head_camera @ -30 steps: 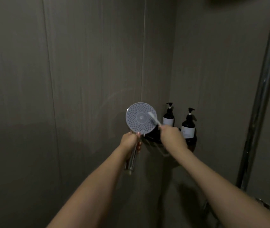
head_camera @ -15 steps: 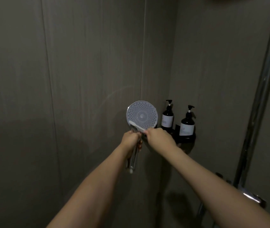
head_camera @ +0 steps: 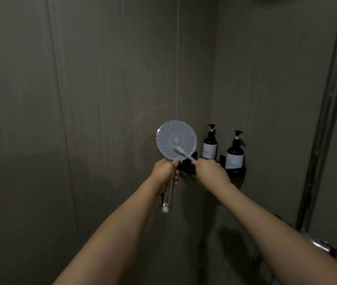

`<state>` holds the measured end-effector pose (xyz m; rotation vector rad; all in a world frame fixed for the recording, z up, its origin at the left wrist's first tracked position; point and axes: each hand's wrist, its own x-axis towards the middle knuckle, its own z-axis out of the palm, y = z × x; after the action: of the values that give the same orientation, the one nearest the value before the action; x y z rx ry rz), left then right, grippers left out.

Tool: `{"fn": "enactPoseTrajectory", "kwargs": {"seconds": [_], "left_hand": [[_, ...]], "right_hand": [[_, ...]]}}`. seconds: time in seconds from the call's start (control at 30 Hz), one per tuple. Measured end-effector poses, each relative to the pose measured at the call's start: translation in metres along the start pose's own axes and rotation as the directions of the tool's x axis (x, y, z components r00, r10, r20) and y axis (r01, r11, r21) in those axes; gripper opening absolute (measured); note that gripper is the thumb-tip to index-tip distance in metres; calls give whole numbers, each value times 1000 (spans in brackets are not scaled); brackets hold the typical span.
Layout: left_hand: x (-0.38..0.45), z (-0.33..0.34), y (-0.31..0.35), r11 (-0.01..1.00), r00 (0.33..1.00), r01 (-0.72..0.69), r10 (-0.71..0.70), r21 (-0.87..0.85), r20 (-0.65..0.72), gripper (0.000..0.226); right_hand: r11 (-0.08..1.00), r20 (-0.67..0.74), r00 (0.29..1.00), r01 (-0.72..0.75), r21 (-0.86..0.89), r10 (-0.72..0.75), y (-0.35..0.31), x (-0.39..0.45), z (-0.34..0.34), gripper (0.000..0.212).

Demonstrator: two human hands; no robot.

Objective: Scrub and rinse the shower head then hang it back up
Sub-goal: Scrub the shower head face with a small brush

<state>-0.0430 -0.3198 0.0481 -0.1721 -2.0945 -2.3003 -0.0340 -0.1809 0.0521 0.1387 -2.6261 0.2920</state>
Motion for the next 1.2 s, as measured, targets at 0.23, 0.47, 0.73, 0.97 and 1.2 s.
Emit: {"fn": "enactPoseTrajectory", "kwargs": {"seconds": [0.23,0.47,0.73,0.97,1.2], "left_hand": [[3,-3,-2,1000,1000,3,-3,5,-1,18],[3,-13,10,1000,1000,-15,15,19,8,18],[3,-9,7,1000,1000,-15,15,21,22,22],[7,-13,-3,998,1000,13,-14,57,14,17],[5,-11,-2,996,999,15,-20,89,49,16]], "right_hand": [[996,-106,990,92,17,-90,-5,-1,-1,30],[880,-78,917,-348,323,391,46,-7,11,33],[978,-148,974,-149,147,170,18,0,16,32],[996,-197,980,48,81,-32,-12,14,-11,29],[948,-71,970,-208,242,232,-6,31,-19,36]]}}
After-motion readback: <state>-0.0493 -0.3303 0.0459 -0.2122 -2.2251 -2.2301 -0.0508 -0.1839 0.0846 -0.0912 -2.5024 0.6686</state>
